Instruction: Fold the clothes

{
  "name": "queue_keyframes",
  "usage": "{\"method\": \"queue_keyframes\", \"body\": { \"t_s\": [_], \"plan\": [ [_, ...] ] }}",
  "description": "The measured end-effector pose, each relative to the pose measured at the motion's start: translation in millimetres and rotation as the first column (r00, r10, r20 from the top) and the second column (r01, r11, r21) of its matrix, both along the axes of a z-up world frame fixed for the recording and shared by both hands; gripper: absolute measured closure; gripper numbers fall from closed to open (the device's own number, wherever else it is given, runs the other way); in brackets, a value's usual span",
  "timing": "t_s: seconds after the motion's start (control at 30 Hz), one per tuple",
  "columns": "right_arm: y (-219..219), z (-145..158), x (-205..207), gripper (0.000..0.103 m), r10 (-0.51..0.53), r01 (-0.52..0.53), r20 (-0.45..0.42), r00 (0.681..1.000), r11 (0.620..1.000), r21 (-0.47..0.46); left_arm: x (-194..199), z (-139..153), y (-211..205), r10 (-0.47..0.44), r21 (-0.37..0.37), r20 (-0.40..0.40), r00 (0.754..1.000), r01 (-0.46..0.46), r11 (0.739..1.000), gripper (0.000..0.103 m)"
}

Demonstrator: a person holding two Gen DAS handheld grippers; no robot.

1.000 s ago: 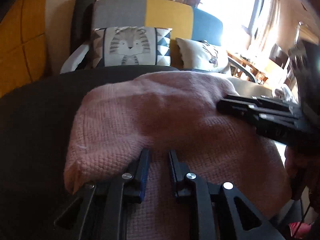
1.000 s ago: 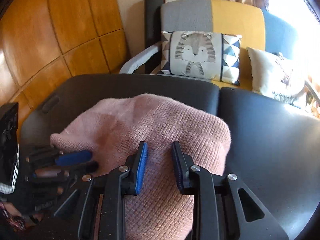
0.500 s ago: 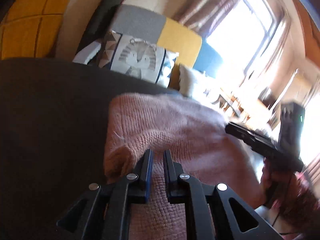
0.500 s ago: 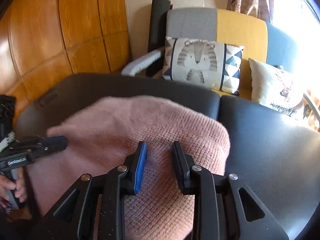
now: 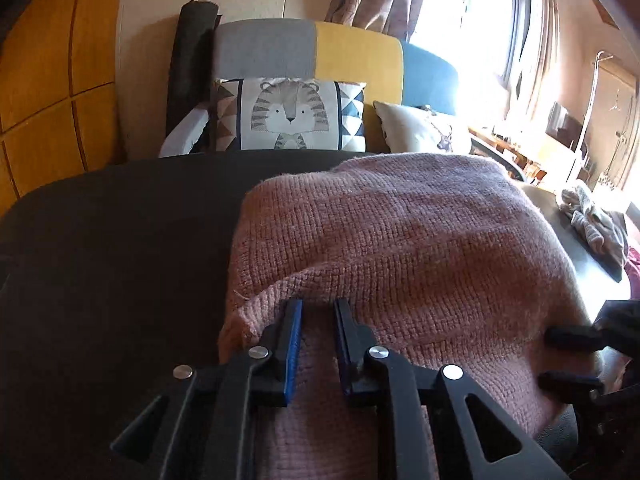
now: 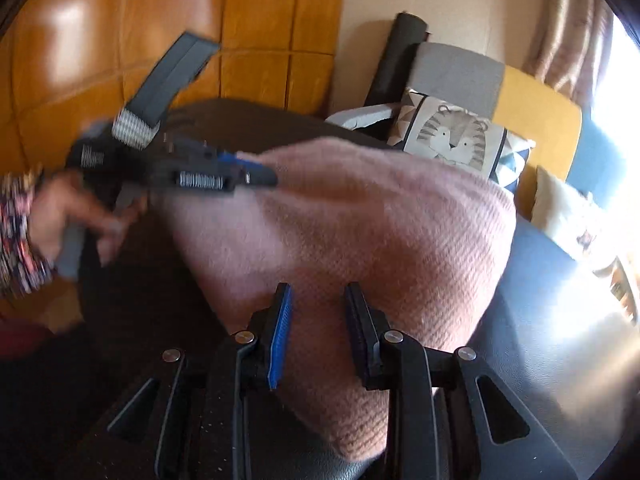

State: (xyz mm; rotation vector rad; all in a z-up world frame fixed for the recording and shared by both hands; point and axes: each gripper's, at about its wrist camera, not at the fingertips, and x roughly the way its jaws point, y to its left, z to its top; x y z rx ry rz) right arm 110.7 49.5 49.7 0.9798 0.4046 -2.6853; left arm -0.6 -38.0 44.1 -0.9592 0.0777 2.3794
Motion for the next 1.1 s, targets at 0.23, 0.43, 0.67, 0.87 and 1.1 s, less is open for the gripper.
{"method": "queue_keyframes", "body": {
  "t_s": [0.23,0.43,0.67,0.87,1.1],
  "plan": [
    [7,-1,1,0.074,0.009,-0.009,0.001,1.000,1.000,-0.021,4,1,-37,-0.011,0.152,0.072,0.997,0.000,0.988,0.087],
    [24,50,25,0.070,0.062,-0.077,-0.120,0.991,0.988,-0.130,34,40,-58,0.071,0.204,-0.075,0.995,-0.054,0.978,0.085],
    [62,74,-2,0.065,-0.169,0.152,-0.103,0.980,0.976,-0.160,80,61,15,-0.162,0.057,-0.217,0.963,0.178,0.982,0.081],
    [85,57,-48,0.065,-0.244,0.250,0.056,0.968,0.946,-0.204,58,7,42,-0.152,-0.168,-0.111,0.982,0.132,0.977,0.079],
    [81,31,-67,0.066,-0.213,0.230,0.100,0.972,0.952,-0.203,38,-5,12,-0.073,-0.084,-0.023,0.997,0.071,0.994,0.079]
  ]
}}
